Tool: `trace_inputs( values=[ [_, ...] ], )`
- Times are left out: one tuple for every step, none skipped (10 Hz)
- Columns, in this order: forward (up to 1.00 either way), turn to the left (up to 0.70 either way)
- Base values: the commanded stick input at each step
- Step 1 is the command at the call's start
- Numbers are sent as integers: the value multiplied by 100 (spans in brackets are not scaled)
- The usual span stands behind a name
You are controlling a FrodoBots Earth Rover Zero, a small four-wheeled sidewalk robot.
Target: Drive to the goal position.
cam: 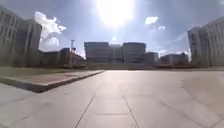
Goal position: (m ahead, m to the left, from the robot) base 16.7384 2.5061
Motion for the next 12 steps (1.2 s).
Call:
trace_inputs(
  values=[
    [100, 1],
    [100, 1],
    [100, 1],
    [100, 1],
    [100, 1],
    [100, 1],
    [100, 1],
    [100, 1],
    [100, 1],
    [100, 1],
    [100, 1],
    [100, 1]
  ],
)
